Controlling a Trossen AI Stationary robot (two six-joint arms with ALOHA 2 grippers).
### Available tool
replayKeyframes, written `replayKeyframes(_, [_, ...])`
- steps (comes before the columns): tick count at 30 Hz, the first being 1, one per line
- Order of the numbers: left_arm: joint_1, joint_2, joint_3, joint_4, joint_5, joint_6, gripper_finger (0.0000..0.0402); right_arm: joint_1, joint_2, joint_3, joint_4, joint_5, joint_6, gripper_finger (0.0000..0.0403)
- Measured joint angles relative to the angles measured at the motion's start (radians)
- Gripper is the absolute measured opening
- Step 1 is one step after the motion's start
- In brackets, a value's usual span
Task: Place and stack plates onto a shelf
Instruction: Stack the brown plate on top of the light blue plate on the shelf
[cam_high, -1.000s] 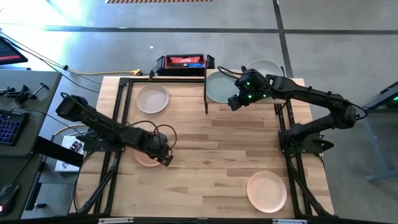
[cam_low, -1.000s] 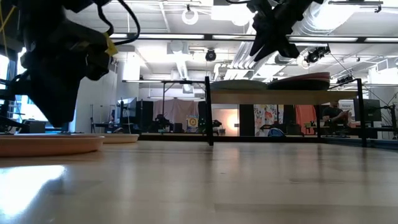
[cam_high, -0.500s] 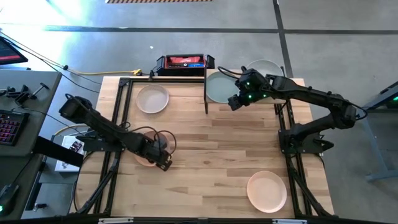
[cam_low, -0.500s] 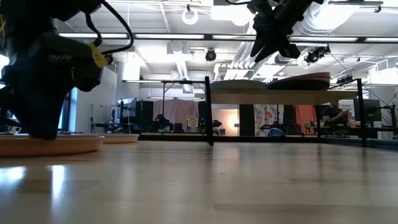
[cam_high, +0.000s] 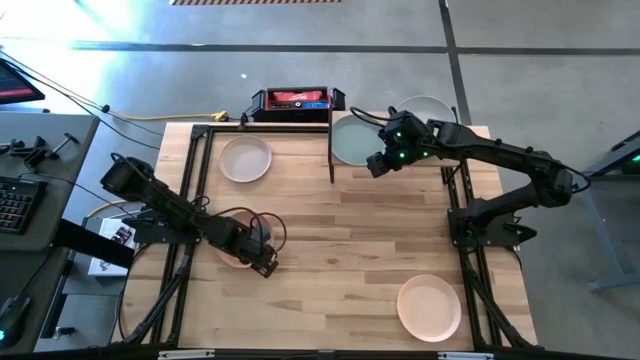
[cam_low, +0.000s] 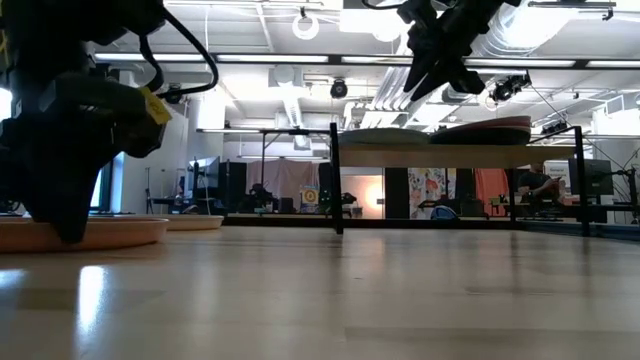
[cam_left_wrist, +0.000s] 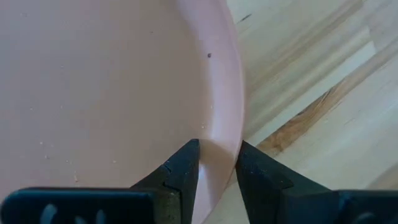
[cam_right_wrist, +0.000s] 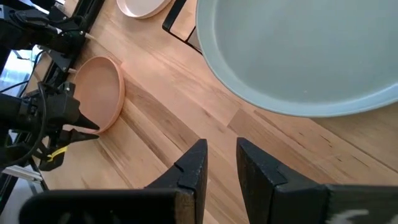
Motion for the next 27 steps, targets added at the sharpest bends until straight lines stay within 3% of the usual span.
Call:
replayKeyframes(8, [0.001,0.004,0.036,-0.006,0.004,0.15,0.0009,0.0,0.0,0.0,0.001,0.0,0.005,0.0067])
replayKeyframes(16, [0.002,0.004,0.107,-0.089,0.002,0.368,0.0004,0.0,0.0,0.0,0.003,0.0,0.004,0.0067])
replayKeyframes(27, [0.072,0.004,0.296,-0.316,-0.104,0.885,0.0001,0.0,0.0,0.0,0.04,-0.003,0.031,0.0067])
